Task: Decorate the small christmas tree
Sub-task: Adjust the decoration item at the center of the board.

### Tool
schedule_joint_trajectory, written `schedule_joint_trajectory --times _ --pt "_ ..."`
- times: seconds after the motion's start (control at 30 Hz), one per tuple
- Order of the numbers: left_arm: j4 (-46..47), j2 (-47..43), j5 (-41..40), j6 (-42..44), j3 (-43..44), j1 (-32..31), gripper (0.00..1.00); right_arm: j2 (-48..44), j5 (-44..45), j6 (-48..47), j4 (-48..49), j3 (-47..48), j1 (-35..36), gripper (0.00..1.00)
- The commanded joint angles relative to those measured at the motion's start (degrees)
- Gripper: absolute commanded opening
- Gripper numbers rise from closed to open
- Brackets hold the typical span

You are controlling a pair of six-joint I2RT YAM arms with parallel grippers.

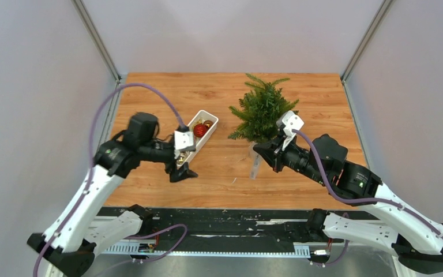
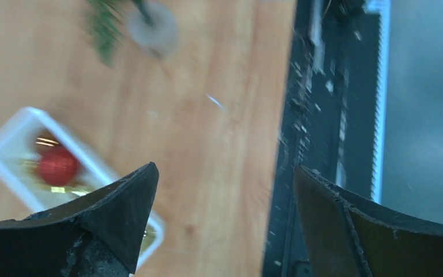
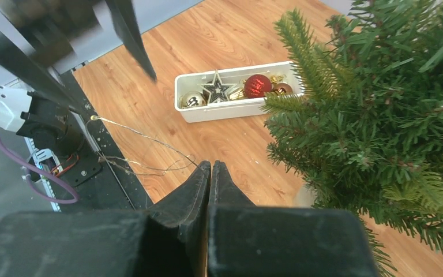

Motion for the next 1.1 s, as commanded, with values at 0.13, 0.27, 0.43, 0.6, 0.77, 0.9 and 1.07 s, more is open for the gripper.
schedule_joint_trajectory --times 0.13,0.27,0.43,0.6,0.77,0.9,1.07 --pt "7.23 3.43 -3.64 7.03 -20.51 -9.68 1.0 -2.74 4.57 0.31 0.77 3.68 -0.11 0.0" --pt "15.86 5.62 -3.82 5.98 -27.53 -14.04 1.0 -2.9 7.14 -0.31 0.22 6.21 -0.1 0.0" --pt "32.54 5.8 -6.02 4.2 -37.08 -17.28 1.0 -2.93 7.89 -1.45 -0.07 9.5 -0.13 0.0" --pt "38.3 12.55 -9.32 3.18 -37.62 -20.85 1.0 -3.06 8.25 -2.12 -0.18 10.47 -0.16 0.0" --pt "39.38 16.5 -10.19 4.39 -36.91 -25.73 1.0 -2.98 8.42 -2.73 -0.28 11.19 -0.16 0.0" --pt "44.48 21.0 -17.81 1.93 -36.03 -26.46 0.96 -3.09 8.37 -3.26 -0.39 11.26 -0.12 0.0" --pt "47.61 24.74 -16.16 0.18 -34.12 -26.85 0.93 -3.12 8.5 -3.37 -0.48 11.13 -0.16 0.0"
